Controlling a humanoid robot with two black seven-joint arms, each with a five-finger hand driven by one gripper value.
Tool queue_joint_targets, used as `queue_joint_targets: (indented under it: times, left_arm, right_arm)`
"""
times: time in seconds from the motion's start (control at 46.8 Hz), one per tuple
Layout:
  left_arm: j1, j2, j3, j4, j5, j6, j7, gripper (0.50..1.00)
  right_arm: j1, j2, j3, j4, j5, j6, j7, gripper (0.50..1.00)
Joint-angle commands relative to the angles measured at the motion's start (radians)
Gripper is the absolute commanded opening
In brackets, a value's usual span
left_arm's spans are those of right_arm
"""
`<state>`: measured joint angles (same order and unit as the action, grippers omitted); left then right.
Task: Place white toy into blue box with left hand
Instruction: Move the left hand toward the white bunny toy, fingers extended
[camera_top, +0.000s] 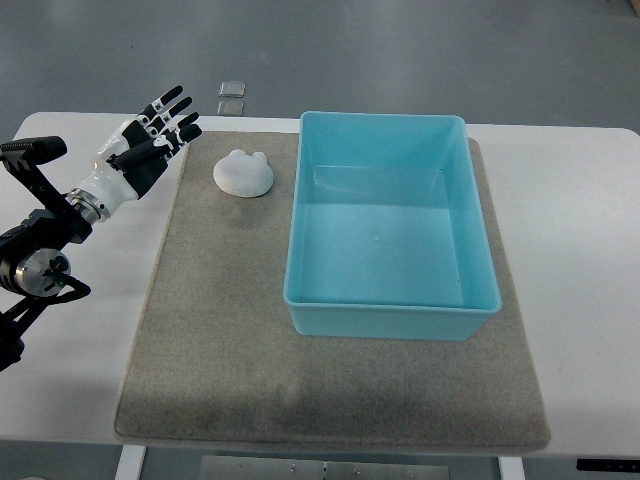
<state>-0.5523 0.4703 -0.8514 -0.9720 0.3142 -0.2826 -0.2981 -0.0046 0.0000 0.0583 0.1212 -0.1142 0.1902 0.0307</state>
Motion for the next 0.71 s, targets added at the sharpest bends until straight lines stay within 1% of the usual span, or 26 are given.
queue_joint_targets:
  times: [0.0,0.15,0.278,0.385,0.47,0.577,0.684]
  left_arm:
    - [-0.024,0.005,-0.006,0.022,0.058,0.0,0.002,0.994]
    - [-0.069,0.03,-0.005,0.065,0.172,0.002,0.004,0.994]
    - [-0.09,0.047,-0.003,0.067,0.262,0.014,0.004,0.994]
    - [-0.118,0.059,-0.002,0.067,0.4,0.019,0.001,0.994]
    - [-0.127,0.059,-0.003,0.061,0.497,0.049,-0.006,0.994]
    - [-0.153,0.06,0.014,0.058,0.536,0.123,-0.012,0.994]
    - [-0.166,0.06,0.017,0.052,0.572,0.168,-0.055,0.994]
  right_arm:
    - [0.0,0.0,0.0,0.0,0.001,0.0,0.0,0.936]
    - [0.0,0.0,0.0,0.0,0.001,0.0,0.0,0.936]
    - [0.0,0.0,0.0,0.0,0.001,0.0,0.0,0.936]
    - [0.0,0.0,0.0,0.0,0.001,0.0,0.0,0.936]
    - [0.0,0.0,0.0,0.0,0.001,0.0,0.0,0.936]
    - [0.0,0.0,0.0,0.0,-0.001,0.0,0.0,0.936]
    - [0.0,0.0,0.0,0.0,-0.001,0.0,0.0,0.936]
